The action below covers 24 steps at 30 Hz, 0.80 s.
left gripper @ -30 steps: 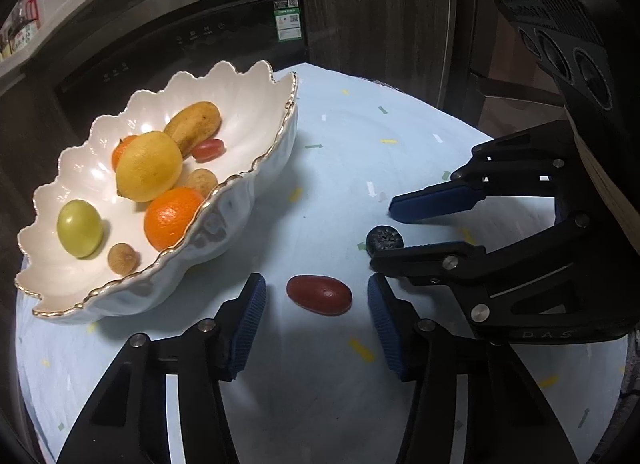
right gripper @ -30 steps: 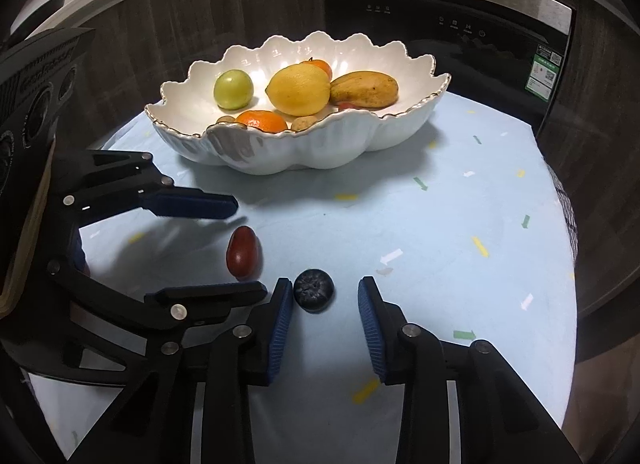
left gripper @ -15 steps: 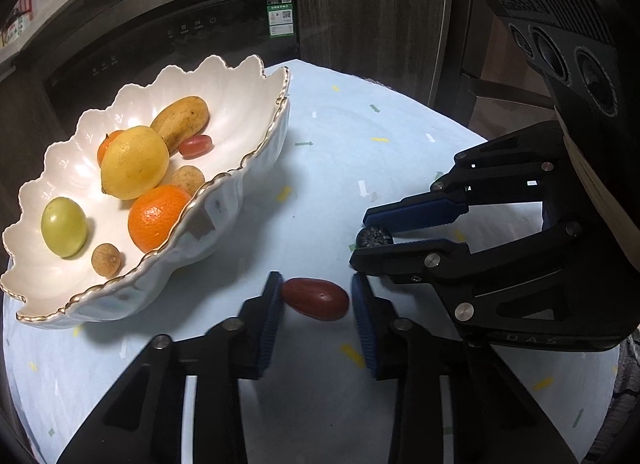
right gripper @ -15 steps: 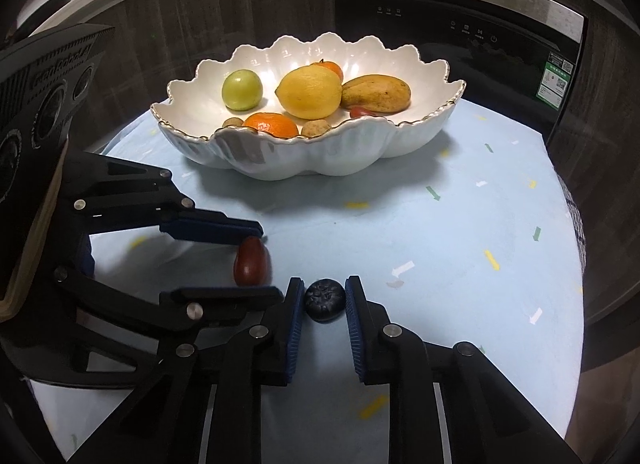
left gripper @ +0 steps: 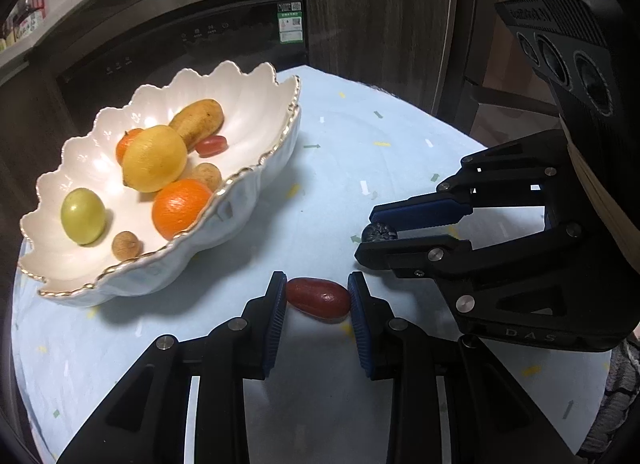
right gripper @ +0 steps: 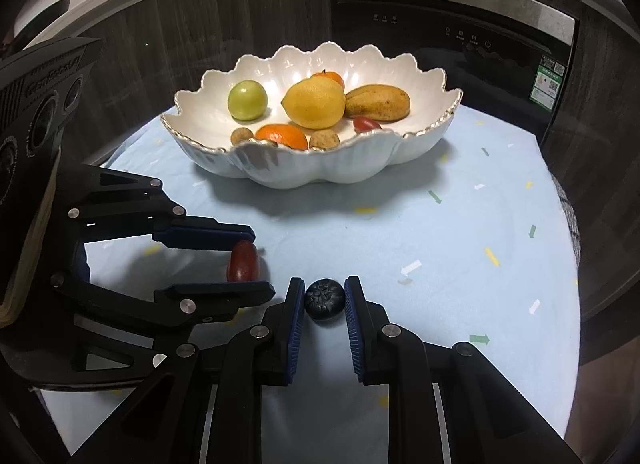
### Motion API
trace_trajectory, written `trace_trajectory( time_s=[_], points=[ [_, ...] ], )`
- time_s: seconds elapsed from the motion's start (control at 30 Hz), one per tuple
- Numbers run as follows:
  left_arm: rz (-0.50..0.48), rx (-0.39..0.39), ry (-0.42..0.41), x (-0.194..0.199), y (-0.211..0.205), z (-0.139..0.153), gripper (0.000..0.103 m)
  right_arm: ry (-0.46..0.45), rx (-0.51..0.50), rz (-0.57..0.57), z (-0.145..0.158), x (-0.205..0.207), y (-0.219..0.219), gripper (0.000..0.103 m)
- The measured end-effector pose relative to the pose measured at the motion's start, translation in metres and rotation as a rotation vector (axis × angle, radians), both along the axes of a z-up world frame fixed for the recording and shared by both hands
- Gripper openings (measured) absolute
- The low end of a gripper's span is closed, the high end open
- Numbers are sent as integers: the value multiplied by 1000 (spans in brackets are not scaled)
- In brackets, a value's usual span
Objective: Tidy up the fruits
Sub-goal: 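Grasp the red date with the left gripper while the right gripper grasps the blueberry, then carry the red date and blueberry over the white bowl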
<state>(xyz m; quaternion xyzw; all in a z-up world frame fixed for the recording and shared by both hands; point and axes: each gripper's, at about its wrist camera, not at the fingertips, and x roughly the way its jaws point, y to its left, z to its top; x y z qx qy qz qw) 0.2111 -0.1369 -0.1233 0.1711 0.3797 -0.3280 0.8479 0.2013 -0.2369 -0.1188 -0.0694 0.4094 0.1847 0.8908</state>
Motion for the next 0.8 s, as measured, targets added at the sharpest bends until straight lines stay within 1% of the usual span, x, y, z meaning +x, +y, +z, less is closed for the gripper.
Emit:
trace_trajectory(
  time_s=[0.23, 0.47, 0.8],
  points=[
    [24, -22, -28, -11, 11, 20, 31, -35, 3, -11, 18, -12, 7, 22],
    [48, -50, -74, -26, 25, 44, 31, -76, 3, -21, 40, -27, 16, 22],
    [100, -78, -109, -41, 46, 66, 31, -133, 0, -17, 67, -45, 34, 22]
  ],
)
